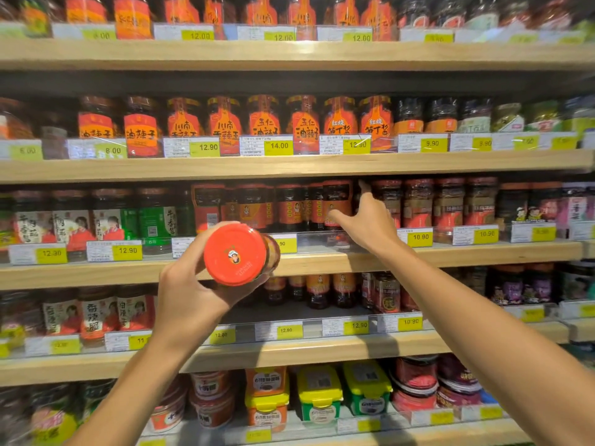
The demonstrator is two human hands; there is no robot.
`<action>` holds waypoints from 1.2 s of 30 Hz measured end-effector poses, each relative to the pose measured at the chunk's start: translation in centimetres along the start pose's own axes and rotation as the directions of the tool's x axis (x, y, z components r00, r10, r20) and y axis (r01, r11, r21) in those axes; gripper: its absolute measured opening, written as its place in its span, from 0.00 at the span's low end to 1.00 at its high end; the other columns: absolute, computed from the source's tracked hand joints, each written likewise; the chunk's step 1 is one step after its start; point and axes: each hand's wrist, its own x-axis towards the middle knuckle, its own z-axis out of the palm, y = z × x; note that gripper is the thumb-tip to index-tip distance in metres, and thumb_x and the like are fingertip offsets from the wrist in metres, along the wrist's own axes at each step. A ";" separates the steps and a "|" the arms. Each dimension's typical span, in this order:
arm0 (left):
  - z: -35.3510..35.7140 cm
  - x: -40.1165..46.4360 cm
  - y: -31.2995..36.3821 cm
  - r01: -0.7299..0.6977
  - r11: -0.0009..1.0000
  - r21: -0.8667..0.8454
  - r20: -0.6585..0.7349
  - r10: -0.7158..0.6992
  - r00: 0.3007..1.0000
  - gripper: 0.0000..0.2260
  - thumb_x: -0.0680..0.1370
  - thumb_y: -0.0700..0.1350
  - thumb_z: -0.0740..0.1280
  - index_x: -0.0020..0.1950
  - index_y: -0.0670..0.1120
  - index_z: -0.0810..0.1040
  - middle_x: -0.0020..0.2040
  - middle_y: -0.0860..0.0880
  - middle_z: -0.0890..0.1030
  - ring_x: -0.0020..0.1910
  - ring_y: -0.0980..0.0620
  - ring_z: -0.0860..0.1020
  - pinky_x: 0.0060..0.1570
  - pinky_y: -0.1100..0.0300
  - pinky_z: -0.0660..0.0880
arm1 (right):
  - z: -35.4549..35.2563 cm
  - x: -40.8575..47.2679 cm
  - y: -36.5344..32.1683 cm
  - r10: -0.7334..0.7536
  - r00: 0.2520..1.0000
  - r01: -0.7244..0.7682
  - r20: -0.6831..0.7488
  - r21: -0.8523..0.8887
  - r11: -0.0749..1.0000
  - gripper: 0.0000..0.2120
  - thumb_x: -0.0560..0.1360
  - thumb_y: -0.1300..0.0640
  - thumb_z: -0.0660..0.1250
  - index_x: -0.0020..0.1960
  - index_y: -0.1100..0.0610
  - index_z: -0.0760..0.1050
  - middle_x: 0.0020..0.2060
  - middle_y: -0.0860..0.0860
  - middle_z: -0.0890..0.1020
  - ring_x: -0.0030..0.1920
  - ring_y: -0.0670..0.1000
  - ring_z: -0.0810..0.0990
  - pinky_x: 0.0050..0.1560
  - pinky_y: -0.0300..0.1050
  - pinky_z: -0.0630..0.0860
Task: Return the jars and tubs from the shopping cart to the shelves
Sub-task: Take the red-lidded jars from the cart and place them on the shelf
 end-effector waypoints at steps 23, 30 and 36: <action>9.9 8.1 -3.8 -0.047 0.994 0.099 -0.060 0.053 0.997 0.32 0.65 0.47 0.83 0.66 0.44 0.76 0.60 0.48 0.80 0.58 0.55 0.76 0.57 0.77 0.67 | -6.1 -9.6 4.7 -0.226 0.974 0.227 -0.030 0.203 0.952 0.30 0.77 0.45 0.69 0.76 0.43 0.63 0.63 0.35 0.74 0.63 0.37 0.70 0.61 0.42 0.68; 10.9 8.3 -4.5 0.049 0.991 0.124 -0.054 -0.042 0.998 0.36 0.66 0.50 0.82 0.71 0.47 0.73 0.60 0.48 0.83 0.58 0.52 0.81 0.61 0.57 0.77 | -6.3 -9.7 5.9 -0.208 0.978 0.209 -0.024 0.195 0.958 0.27 0.78 0.44 0.69 0.75 0.41 0.65 0.64 0.36 0.75 0.65 0.39 0.70 0.63 0.42 0.69; 11.4 9.2 -5.7 0.220 0.918 0.331 -0.126 -0.188 0.974 0.35 0.68 0.67 0.73 0.64 0.42 0.76 0.44 0.46 0.84 0.45 0.45 0.82 0.47 0.48 0.80 | -6.6 -9.7 6.5 -0.207 0.978 0.208 -0.026 0.204 0.956 0.27 0.78 0.44 0.69 0.74 0.40 0.65 0.66 0.38 0.75 0.67 0.42 0.71 0.66 0.46 0.70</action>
